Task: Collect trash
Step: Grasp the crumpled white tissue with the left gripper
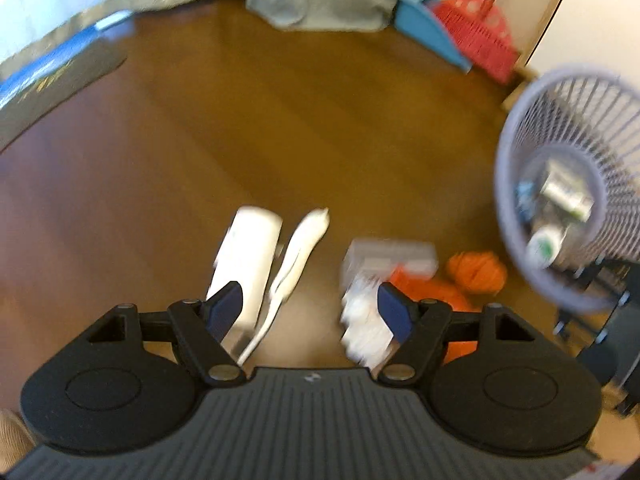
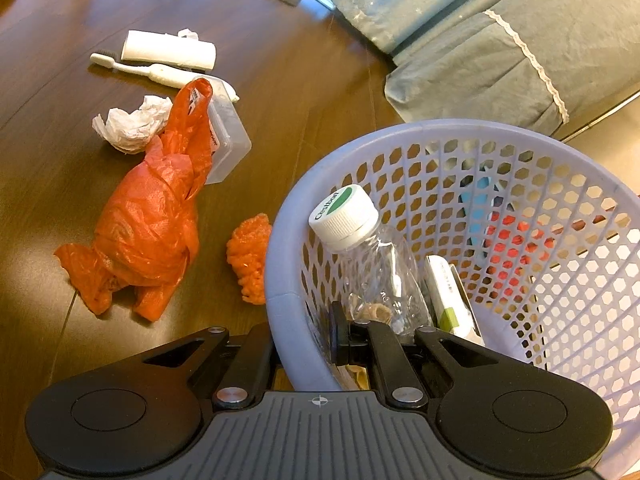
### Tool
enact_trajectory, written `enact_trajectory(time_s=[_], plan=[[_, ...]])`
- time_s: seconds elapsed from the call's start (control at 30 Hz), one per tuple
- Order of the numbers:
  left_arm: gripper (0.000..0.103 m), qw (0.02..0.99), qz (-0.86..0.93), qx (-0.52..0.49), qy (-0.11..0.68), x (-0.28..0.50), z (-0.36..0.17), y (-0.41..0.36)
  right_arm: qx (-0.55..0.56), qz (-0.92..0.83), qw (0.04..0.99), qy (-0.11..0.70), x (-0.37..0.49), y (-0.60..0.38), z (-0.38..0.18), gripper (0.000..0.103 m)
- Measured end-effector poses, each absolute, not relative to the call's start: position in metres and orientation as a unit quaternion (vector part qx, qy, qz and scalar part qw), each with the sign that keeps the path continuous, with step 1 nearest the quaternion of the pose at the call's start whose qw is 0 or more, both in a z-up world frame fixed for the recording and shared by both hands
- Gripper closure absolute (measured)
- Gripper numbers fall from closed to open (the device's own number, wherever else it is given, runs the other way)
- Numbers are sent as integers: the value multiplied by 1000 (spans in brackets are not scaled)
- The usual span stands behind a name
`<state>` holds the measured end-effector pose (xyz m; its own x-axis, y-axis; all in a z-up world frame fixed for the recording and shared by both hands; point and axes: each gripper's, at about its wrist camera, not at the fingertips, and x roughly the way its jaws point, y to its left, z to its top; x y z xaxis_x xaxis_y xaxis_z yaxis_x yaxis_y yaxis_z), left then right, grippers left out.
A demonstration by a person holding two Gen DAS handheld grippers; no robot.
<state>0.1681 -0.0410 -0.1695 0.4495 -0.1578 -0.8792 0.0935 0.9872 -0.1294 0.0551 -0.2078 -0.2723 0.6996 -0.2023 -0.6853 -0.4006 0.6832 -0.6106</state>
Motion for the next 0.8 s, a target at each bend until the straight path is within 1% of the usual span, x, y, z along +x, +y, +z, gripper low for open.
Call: enact_trajectory(time_s=[0.27,0.33,0.43,0.53,0.63,0.7,0.77,0.8], plan=[[48,841,-120,17,527,159,-211,-90,-400,61,830,384,51,-209,-273,99],[48,836,-128,24,533,160,-223,-103,-400,61,830,385,51,-209,-274,99],[52,827,-125,26,547,162,-237,-112,-401,61,829,385,51,-209,-274,99],[52,819,-114,15,562,166,-250,-116,-400,61,830,385,50,-209,-274,99],[63,815,-101,10,570,170,-259,-117,-400,61,829,385,51,-208,-275,99],[64,815,-99,11,571,171,-261,-117,-401,61,829,385,51,-208,-275,99],[81,814,-102,14,571,171,-262,-117,-400,60,829,385,51,-208,-275,99],[81,813,-101,19,574,171,-262,-117,-400,60,830,385,51,-208,-275,99]])
